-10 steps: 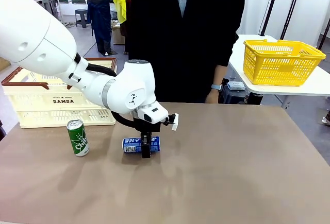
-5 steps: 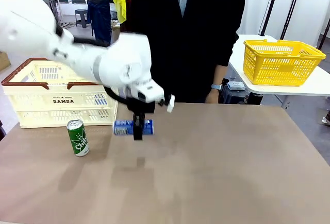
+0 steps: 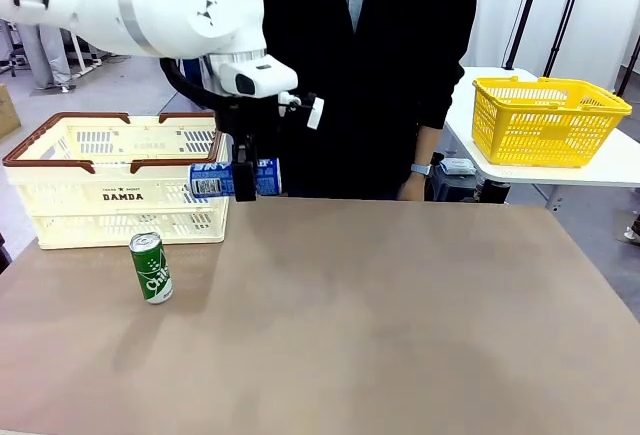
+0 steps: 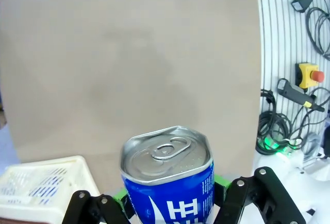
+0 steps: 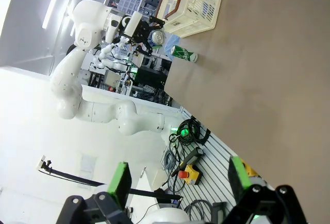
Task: Place the drinks into the Shopping basket.
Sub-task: Pick up one drink and place it into the Shopping basket.
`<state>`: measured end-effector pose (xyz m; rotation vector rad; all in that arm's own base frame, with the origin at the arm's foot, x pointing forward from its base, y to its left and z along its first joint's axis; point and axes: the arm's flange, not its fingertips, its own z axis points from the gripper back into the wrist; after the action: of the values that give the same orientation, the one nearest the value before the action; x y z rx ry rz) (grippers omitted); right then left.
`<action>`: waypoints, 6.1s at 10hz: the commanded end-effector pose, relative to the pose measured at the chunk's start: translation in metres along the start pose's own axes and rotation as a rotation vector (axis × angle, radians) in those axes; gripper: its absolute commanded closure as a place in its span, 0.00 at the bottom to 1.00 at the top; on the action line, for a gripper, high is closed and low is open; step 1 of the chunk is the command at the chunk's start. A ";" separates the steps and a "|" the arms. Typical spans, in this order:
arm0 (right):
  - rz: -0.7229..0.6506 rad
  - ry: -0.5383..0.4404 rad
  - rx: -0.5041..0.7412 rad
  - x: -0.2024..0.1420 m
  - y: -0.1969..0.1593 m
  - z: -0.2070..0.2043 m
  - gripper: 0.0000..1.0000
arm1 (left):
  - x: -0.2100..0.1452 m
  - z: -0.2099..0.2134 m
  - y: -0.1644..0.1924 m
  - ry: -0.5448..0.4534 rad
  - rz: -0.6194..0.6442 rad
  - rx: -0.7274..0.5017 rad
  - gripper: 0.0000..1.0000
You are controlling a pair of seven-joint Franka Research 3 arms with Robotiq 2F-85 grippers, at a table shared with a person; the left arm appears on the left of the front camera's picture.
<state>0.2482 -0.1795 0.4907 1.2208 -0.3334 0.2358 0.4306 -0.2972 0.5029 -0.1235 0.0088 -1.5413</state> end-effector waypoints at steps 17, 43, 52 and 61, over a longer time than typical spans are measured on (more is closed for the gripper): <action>0.017 0.016 -0.006 -0.003 0.000 0.004 0.00 | -0.353 0.030 0.213 -0.272 1.494 0.166 1.00; 0.017 0.016 -0.006 -0.003 0.000 0.004 0.00 | -0.389 -0.047 0.249 -0.096 1.685 0.121 0.00; 0.017 0.016 -0.006 -0.003 0.000 0.004 0.00 | -0.363 0.079 0.157 -0.505 1.486 -0.144 0.00; 0.017 0.016 -0.006 -0.003 0.000 0.004 0.00 | -0.523 0.090 -0.033 -1.103 1.335 -0.748 0.00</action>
<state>0.2483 -0.1801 0.4897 1.2220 -0.3322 0.2340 0.4026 0.2311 0.5545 -1.3125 -0.1454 0.0387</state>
